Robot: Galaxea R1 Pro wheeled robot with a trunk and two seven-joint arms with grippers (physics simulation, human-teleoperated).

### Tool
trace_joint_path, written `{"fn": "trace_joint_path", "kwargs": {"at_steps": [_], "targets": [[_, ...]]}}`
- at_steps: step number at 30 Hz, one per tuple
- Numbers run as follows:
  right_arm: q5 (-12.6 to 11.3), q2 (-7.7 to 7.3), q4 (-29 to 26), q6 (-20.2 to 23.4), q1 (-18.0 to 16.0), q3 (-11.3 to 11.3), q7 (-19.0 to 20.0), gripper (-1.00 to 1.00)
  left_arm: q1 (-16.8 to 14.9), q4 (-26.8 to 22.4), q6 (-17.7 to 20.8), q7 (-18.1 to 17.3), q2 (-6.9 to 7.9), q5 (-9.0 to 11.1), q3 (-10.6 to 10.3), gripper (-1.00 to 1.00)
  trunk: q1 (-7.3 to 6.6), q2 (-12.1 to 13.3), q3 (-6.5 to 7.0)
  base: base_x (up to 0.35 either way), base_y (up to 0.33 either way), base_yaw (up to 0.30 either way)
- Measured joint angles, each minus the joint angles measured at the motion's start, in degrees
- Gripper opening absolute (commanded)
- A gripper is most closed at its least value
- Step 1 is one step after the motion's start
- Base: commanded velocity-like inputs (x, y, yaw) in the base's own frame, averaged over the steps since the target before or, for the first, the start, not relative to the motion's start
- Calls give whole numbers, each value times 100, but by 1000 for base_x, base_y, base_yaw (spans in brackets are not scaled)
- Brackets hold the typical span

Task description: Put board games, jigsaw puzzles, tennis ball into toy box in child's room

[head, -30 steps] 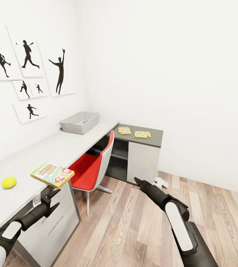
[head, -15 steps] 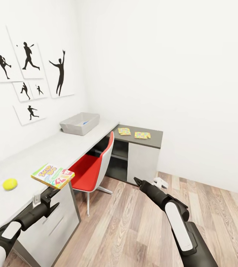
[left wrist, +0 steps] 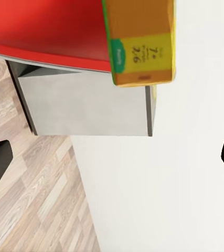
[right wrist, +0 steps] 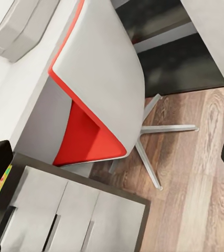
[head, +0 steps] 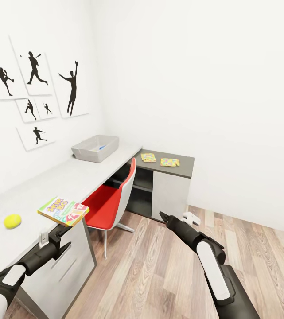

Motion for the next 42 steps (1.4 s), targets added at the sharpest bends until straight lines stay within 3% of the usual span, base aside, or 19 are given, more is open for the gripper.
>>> {"fn": "trace_joint_path", "kwargs": {"at_steps": [42], "targets": [[0, 9, 3, 0, 0, 26, 0, 100, 0, 4, 0, 53, -5, -8, -1, 100, 0, 0, 0, 51, -34, 0]]}}
